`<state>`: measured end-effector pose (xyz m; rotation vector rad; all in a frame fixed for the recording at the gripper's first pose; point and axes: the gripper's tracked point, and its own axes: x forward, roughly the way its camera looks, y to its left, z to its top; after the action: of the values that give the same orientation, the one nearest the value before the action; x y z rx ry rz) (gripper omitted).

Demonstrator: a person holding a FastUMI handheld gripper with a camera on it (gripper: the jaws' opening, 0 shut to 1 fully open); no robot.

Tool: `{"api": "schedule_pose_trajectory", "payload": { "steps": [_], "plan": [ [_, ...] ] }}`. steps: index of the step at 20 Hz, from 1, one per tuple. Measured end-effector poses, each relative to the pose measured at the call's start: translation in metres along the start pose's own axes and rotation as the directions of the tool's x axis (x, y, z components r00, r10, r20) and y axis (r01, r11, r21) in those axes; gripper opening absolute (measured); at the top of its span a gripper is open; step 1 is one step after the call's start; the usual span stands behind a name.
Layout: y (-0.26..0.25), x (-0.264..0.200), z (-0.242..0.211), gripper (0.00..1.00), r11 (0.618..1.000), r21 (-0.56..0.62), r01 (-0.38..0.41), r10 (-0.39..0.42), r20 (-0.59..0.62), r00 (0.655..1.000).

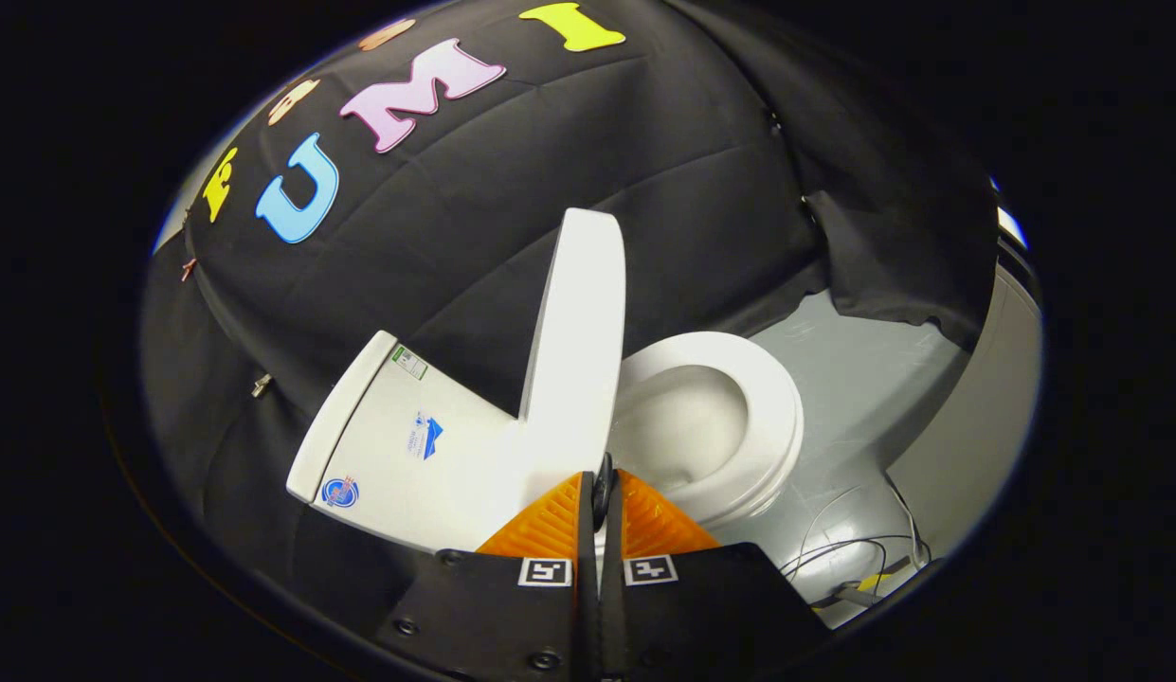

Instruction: Open the toilet lid.

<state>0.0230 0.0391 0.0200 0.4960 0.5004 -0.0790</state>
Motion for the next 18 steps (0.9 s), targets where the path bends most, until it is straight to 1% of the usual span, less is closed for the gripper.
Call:
{"api": "schedule_pose_trajectory", "payload": {
  "steps": [4, 7, 11, 18],
  "plan": [
    [0.015, -0.003, 0.002, 0.06, 0.999, -0.052, 0.018, -0.017, 0.004, 1.000],
    [0.024, -0.005, 0.003, 0.06, 0.998, -0.065, 0.027, -0.027, 0.000, 1.000],
    [0.040, -0.009, 0.003, 0.06, 0.997, -0.074, 0.019, -0.019, -0.003, 1.000],
    [0.077, -0.014, 0.003, 0.06, 0.987, -0.159, 0.037, -0.036, 0.009, 0.999]
  ]
}}
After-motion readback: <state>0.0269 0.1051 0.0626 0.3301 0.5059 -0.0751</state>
